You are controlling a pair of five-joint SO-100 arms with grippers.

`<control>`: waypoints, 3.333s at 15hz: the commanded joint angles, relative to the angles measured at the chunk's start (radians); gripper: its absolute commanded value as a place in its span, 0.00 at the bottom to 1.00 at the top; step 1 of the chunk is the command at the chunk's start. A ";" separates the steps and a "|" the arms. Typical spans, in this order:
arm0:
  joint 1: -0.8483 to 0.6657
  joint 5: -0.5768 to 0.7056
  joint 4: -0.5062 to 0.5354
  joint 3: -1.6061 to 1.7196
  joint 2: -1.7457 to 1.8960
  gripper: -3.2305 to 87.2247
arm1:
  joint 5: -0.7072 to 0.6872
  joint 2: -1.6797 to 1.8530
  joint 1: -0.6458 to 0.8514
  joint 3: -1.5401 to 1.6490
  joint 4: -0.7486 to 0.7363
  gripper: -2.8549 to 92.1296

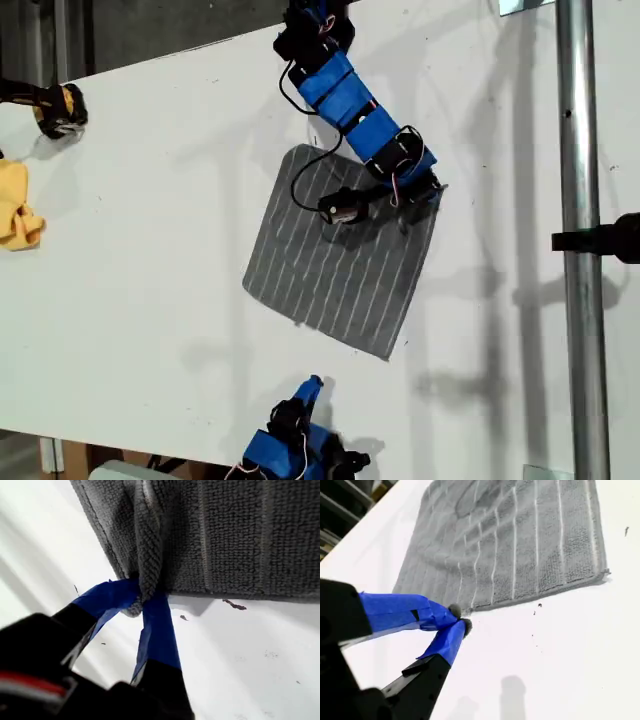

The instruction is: Grasp corners of a towel and fold twice.

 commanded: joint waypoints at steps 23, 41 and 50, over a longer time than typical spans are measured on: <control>0.241 0.664 -0.324 -0.687 -1.551 0.38 | -0.020 0.063 0.008 -0.002 0.008 0.03; 0.431 0.465 -0.067 -1.028 -1.480 0.03 | -0.006 0.138 -0.058 -0.141 0.106 0.03; 0.290 0.563 0.080 -1.097 -1.434 0.03 | -0.031 0.290 0.029 -0.183 0.388 0.03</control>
